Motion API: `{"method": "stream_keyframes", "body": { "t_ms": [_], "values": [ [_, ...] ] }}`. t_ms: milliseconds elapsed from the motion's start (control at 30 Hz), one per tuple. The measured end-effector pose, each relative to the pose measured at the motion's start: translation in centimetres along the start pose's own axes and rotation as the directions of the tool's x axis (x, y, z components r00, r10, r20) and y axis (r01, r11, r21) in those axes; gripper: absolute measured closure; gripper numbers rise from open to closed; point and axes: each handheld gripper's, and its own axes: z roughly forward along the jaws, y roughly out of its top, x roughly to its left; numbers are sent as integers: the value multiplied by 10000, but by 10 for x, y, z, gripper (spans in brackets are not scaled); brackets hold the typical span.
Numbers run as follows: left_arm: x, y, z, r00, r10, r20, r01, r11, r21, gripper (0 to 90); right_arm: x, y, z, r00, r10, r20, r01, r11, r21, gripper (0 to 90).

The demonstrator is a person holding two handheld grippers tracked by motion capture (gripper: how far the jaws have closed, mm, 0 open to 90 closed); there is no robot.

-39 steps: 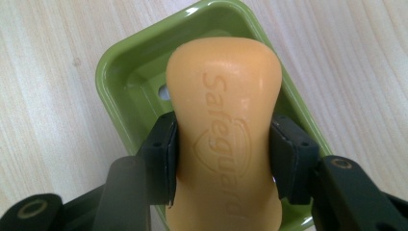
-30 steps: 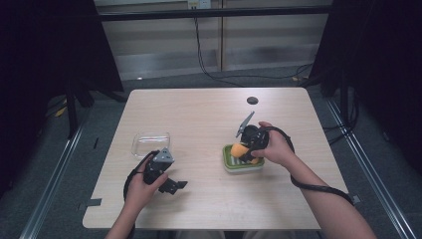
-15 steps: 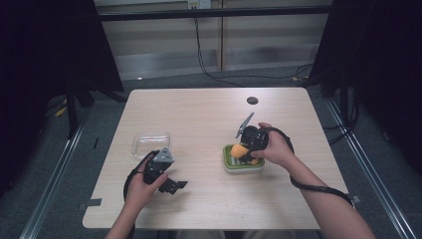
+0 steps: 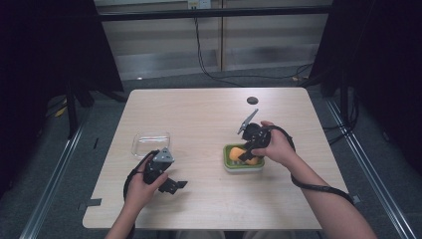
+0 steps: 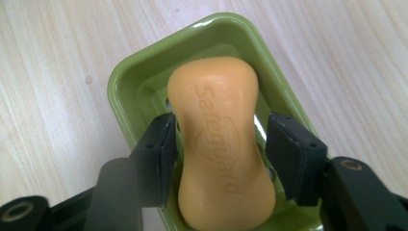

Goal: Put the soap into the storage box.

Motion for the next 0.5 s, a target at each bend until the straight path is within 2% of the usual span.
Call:
{"method": "stream_keyframes", "body": {
  "t_ms": [167,267,300,333,500],
  "values": [
    [0,0,0,10000,-74,33,74,10000,-63,29,-1,-1,-2,10000,98,-1,-98,9999,-88,397],
    [0,0,0,10000,-44,35,44,10000,9,29,-1,-2,-3,9995,311,-47,-312,9991,-272,370],
    [0,0,0,10000,50,-84,-50,10000,-20,29,-1,-4,-5,9990,445,-70,-447,9982,-399,356],
    [0,1,0,10000,-4,71,4,10000,36,29,-1,-4,-5,9990,445,-70,-447,9982,-399,356],
    [-1,1,1,10000,-12,-8,12,10000,52,29,-1,-8,-9,9982,602,-79,-605,9967,-536,319]
  ]
}}
